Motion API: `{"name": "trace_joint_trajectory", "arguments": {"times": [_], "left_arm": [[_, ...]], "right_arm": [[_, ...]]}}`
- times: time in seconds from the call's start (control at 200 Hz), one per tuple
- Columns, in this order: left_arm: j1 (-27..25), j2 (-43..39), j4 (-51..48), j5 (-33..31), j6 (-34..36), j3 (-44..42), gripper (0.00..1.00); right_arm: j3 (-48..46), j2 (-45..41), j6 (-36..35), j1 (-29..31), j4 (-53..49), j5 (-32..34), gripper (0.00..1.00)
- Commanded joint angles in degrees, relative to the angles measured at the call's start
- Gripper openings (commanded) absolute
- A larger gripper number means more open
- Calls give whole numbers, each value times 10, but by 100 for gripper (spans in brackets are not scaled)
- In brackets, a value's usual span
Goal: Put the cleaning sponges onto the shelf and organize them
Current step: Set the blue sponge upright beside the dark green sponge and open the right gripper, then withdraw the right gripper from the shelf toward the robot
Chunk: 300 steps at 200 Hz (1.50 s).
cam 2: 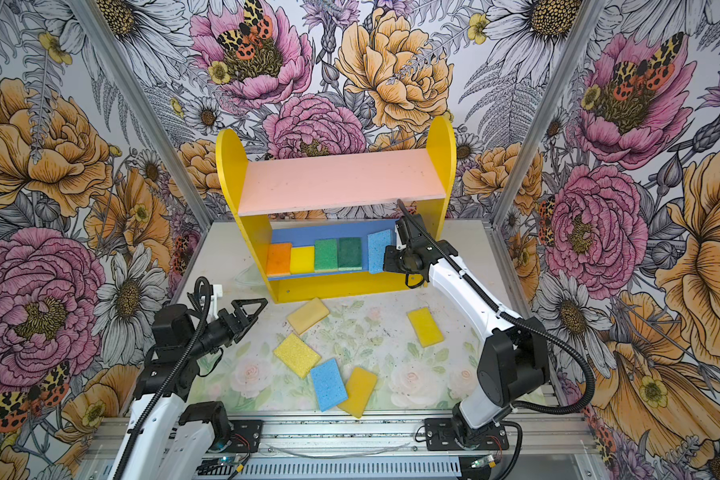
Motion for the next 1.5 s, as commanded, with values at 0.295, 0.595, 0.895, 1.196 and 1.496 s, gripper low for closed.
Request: {"name": "trace_joint_trajectory", "arguments": {"times": [0.295, 0.595, 0.895, 1.196, 1.496], "left_arm": [[14, 6, 15, 6, 4, 1, 99], [15, 8, 15, 7, 3, 0, 99], [17, 12, 15, 6, 5, 0, 99], [18, 13, 19, 6, 4, -1, 99], [17, 10, 19, 7, 2, -3, 99]], "right_arm": [[64, 63, -15, -10, 22, -52, 0], [64, 73, -22, -14, 23, -42, 23], [55, 54, -21, -17, 34, -28, 49], [-18, -24, 1, 1, 69, -40, 53], [-101, -74, 62, 49, 96, -63, 50]]}}
